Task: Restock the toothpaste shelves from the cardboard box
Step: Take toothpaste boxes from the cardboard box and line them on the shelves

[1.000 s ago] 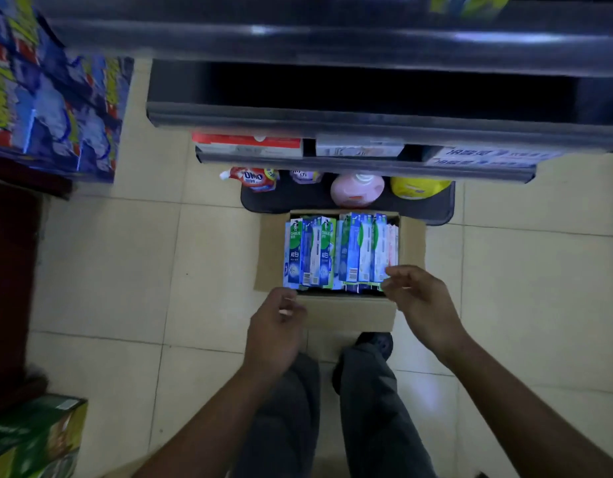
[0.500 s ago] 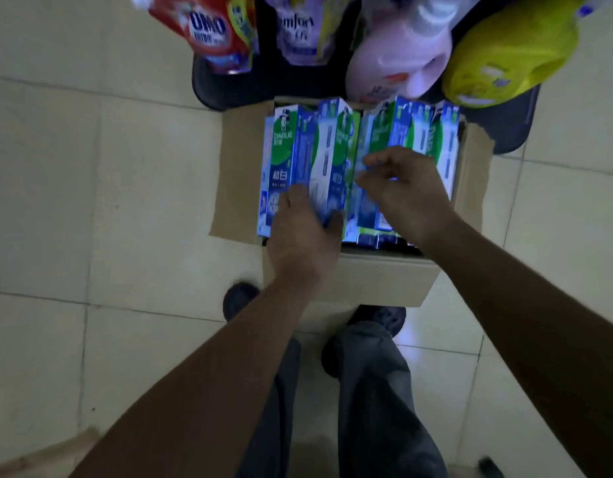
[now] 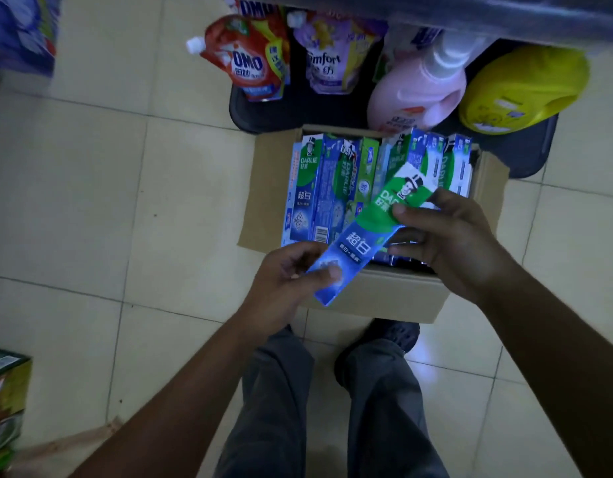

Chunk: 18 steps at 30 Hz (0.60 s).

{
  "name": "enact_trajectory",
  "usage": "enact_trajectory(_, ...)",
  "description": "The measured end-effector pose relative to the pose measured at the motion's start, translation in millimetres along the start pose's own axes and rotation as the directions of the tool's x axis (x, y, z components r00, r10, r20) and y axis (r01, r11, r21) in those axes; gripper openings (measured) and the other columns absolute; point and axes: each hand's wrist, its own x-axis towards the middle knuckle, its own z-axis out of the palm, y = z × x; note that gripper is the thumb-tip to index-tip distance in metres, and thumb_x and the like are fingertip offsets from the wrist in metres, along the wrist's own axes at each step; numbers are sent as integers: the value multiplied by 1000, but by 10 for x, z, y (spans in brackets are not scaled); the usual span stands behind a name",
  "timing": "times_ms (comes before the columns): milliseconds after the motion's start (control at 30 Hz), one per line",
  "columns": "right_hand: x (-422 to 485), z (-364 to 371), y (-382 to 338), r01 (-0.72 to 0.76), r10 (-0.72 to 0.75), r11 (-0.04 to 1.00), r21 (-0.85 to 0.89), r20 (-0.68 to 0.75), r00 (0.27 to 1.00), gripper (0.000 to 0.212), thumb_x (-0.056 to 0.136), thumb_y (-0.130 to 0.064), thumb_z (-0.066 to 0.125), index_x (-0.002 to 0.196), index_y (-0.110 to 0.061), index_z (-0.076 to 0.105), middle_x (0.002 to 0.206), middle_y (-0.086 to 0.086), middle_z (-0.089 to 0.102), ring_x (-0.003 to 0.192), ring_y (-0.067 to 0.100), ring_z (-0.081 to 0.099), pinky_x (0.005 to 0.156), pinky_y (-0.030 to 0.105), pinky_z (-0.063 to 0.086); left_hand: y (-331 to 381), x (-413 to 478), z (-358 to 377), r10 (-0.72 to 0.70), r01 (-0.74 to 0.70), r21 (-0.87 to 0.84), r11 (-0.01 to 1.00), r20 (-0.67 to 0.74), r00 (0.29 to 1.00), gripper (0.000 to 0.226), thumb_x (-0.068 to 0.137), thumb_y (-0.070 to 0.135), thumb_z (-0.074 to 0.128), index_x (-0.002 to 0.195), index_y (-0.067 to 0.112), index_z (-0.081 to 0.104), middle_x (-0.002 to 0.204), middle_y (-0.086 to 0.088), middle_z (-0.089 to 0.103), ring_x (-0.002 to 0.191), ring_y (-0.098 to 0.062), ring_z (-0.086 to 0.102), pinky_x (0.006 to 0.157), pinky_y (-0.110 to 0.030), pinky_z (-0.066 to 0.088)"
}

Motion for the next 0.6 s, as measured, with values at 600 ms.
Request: enact_trajectory(600, -221, -209, 17, 85, -99, 988, -126, -107, 989, 64, 68, -14, 80, 123, 7, 53, 104, 29, 72, 81, 33, 68, 66, 36, 59, -429, 975, -63, 180, 218, 696, 684, -450, 875, 42, 99, 38, 60, 113, -1, 56, 105, -24, 66, 101, -44, 61, 84, -49, 50)
